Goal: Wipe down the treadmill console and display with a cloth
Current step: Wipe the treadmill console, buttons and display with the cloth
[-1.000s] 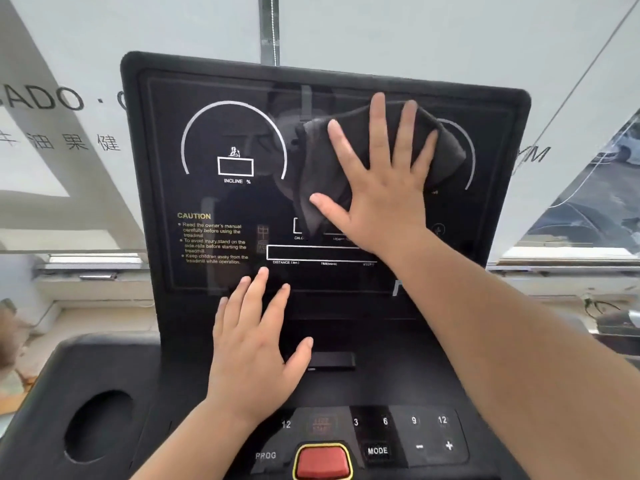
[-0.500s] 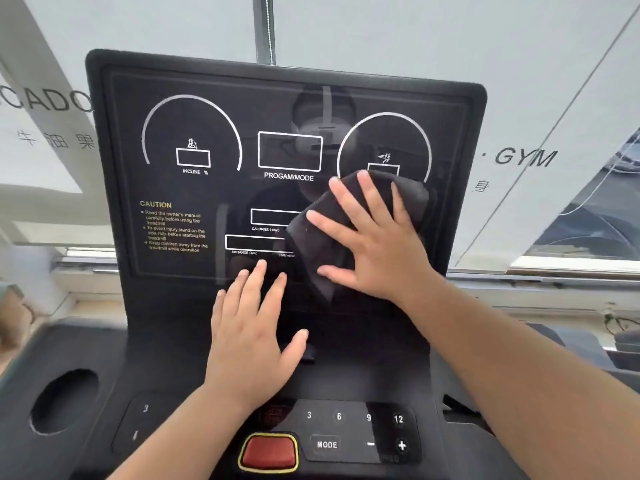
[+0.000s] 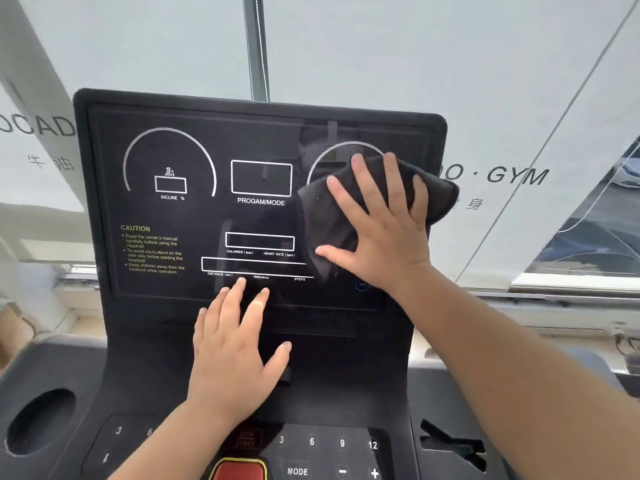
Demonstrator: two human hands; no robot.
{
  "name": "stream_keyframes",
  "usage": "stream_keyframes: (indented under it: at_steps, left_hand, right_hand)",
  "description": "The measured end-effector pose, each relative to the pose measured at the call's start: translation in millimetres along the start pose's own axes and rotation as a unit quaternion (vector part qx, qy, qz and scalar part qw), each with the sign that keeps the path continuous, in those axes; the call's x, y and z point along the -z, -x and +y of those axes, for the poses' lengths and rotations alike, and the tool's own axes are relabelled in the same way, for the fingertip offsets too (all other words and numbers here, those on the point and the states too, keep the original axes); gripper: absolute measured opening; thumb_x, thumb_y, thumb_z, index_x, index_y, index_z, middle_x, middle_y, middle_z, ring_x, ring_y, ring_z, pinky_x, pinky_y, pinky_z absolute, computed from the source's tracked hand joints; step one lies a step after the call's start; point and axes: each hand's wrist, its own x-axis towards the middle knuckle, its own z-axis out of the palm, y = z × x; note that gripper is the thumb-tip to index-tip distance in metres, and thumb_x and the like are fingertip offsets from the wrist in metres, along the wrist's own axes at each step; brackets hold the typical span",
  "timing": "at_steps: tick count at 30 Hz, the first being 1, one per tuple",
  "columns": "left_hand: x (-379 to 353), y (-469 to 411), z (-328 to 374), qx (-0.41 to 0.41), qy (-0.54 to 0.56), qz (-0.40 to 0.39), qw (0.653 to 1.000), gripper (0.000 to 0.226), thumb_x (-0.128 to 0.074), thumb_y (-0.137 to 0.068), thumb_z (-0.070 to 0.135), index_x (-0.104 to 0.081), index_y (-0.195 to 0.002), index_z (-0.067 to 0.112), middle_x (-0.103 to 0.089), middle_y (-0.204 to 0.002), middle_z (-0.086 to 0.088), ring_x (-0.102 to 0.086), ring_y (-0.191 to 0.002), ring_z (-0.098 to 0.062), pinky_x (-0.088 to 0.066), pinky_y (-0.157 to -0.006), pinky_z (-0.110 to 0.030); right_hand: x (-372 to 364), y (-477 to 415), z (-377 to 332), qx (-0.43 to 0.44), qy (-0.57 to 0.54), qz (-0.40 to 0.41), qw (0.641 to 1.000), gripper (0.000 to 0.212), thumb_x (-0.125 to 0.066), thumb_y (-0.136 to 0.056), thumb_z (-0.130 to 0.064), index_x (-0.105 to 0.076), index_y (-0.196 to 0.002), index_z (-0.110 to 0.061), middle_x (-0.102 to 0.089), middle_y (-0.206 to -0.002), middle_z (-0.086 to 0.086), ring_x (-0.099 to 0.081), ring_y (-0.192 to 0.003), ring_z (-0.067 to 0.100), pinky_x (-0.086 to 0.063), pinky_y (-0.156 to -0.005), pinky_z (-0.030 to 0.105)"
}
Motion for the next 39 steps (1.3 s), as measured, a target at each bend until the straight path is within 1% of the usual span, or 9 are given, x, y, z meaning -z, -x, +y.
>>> stream_keyframes:
  at_steps: [3, 5, 11, 15, 18, 28, 31, 36, 39]
  left_hand:
    - [-0.5, -0.1, 1.1, 0.003, -0.003, 0.002, 1.000, 0.080, -0.048, -0.077, 0.064, -0.049, -0.145, 0.021, -0.035, -0.157, -0.010, -0.032, -0.145, -0.035, -0.032, -0.114, -0.062]
    - [-2.5, 0.8, 3.6, 0.005, -0.004, 0.003, 1.000, 0.080, -0.048, -0.077, 0.064, -0.049, -0.145, 0.022, -0.033, -0.158, -0.011, -0.032, -0.144, -0.035, -0.032, -0.113, -0.062]
    - [-8.6, -0.8, 18.5, -0.020, -0.009, 0.014, 1.000, 0.076, -0.051, -0.077, 0.061, -0.054, -0.141, 0.020, -0.034, -0.158, -0.011, -0.035, -0.144, -0.037, -0.030, -0.114, -0.063]
    - [-12.1, -3.4, 24.6, -0.029, -0.008, 0.020, 0.999, 0.077, -0.052, -0.077, 0.060, -0.054, -0.141, 0.018, -0.035, -0.158, -0.011, -0.034, -0.144, -0.036, -0.031, -0.114, -0.062]
    - [-12.1, -3.1, 26.6, -0.027, -0.009, 0.024, 0.999, 0.077, -0.053, -0.077, 0.060, -0.055, -0.141, 0.017, -0.035, -0.158, -0.011, -0.034, -0.144, -0.036, -0.030, -0.114, -0.061]
    - [-35.6, 28.0, 18.8, -0.053, -0.029, -0.021, 0.998, 0.075, -0.053, -0.080, 0.057, -0.055, -0.141, 0.015, -0.034, -0.158, -0.013, -0.032, -0.145, -0.036, -0.030, -0.117, -0.058]
    - [-39.9, 35.2, 18.4, -0.050, -0.040, -0.035, 0.997, 0.076, -0.052, -0.079, 0.058, -0.054, -0.143, 0.016, -0.030, -0.160, -0.013, -0.029, -0.147, -0.036, -0.027, -0.118, -0.058]
    - [-40.5, 38.8, 15.8, -0.050, -0.047, -0.043, 0.997, 0.079, -0.052, -0.078, 0.058, -0.052, -0.146, 0.017, -0.027, -0.163, -0.015, -0.029, -0.147, -0.037, -0.028, -0.117, -0.060]
    - [-42.3, 43.8, 14.1, -0.047, -0.054, -0.052, 0.996, 0.083, -0.051, -0.078, 0.059, -0.047, -0.149, 0.018, -0.025, -0.164, -0.014, -0.026, -0.150, -0.036, -0.026, -0.118, -0.060]
  right_hand:
    - [-8.7, 27.1, -2.6, -0.015, 0.016, -0.032, 0.999, 0.107, -0.047, -0.074, -0.092, -0.019, -0.162, -0.039, -0.007, -0.174, 0.003, 0.002, -0.156, 0.046, 0.009, -0.112, 0.078]
    - [-13.9, 41.9, -2.9, -0.009, 0.014, -0.047, 0.999, 0.111, -0.048, -0.072, -0.093, -0.019, -0.163, -0.036, -0.005, -0.174, 0.006, 0.004, -0.156, 0.049, 0.006, -0.110, 0.082]
    - [-6.9, 15.6, 26.7, 0.093, 0.016, -0.011, 0.996, 0.108, -0.051, -0.073, -0.092, -0.025, -0.162, -0.036, -0.010, -0.173, 0.007, -0.003, -0.156, 0.048, 0.000, -0.118, 0.076]
    - [19.3, -57.4, 50.1, 0.037, 0.015, 0.001, 0.999, 0.107, -0.043, -0.076, -0.093, -0.016, -0.164, -0.037, -0.004, -0.174, 0.007, 0.001, -0.156, 0.050, -0.002, -0.118, 0.076]
    - [22.7, -72.1, 45.5, -0.009, 0.014, -0.005, 1.000, 0.104, -0.034, -0.080, -0.093, -0.009, -0.164, -0.038, 0.000, -0.174, 0.007, 0.003, -0.156, 0.048, -0.001, -0.119, 0.075]
    - [-28.8, 76.2, -13.7, 0.050, -0.009, -0.042, 0.998, 0.084, -0.045, -0.091, -0.074, -0.022, -0.162, -0.037, -0.012, -0.173, 0.003, -0.005, -0.158, 0.040, 0.000, -0.121, 0.069]
    - [-40.1, 118.9, -16.9, 0.069, -0.010, -0.063, 0.996, 0.078, -0.051, -0.092, -0.061, -0.024, -0.162, -0.039, -0.016, -0.172, 0.000, -0.008, -0.158, 0.036, 0.000, -0.124, 0.064]
    - [-35.0, 106.9, 10.7, 0.115, -0.001, -0.038, 0.993, 0.074, -0.054, -0.093, -0.060, -0.030, -0.159, -0.040, -0.024, -0.170, 0.000, -0.016, -0.157, 0.035, -0.003, -0.125, 0.060]
    - [-18.0, 67.0, 29.0, 0.040, -0.004, -0.020, 0.999, 0.081, -0.052, -0.090, -0.071, -0.029, -0.160, -0.037, -0.015, -0.172, 0.005, -0.010, -0.157, 0.039, -0.001, -0.123, 0.063]
